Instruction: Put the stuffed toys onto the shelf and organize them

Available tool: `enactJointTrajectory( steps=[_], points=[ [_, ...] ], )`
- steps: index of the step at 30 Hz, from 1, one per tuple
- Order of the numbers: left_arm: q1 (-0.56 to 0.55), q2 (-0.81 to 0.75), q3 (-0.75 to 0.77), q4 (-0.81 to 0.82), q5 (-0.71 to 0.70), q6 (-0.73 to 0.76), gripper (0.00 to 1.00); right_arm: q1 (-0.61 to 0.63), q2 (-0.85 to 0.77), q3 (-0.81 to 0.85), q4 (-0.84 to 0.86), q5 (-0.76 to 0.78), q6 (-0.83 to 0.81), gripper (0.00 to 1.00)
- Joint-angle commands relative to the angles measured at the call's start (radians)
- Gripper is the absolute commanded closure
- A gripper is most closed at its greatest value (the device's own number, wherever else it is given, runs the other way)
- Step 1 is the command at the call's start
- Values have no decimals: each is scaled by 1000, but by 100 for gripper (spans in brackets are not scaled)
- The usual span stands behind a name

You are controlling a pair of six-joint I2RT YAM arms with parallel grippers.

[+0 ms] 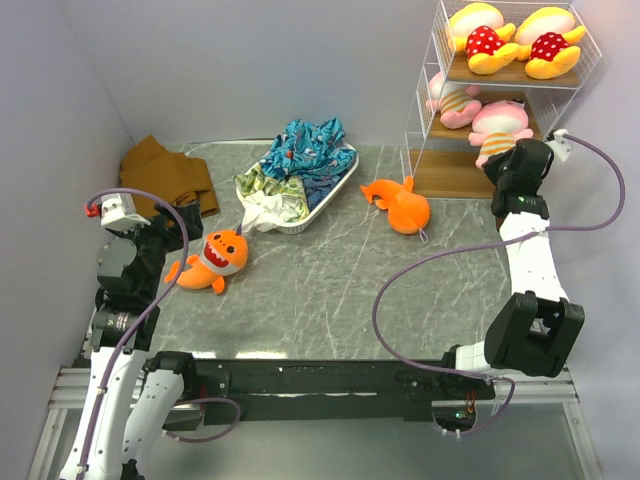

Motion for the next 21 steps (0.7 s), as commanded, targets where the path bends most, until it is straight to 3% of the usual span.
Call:
enactJointTrajectory(
  steps=[1,10,21],
  points=[
    [-2,-17,6,20,-1,18,4,-6,-32,82,-30,90,-47,100],
    [-4,-14,6,23,5,18,3,-31,35,200,-52,128,-68,100],
    [-4,-8,7,21,6,19,3,-75,169,261,60,13,-56,100]
  ],
)
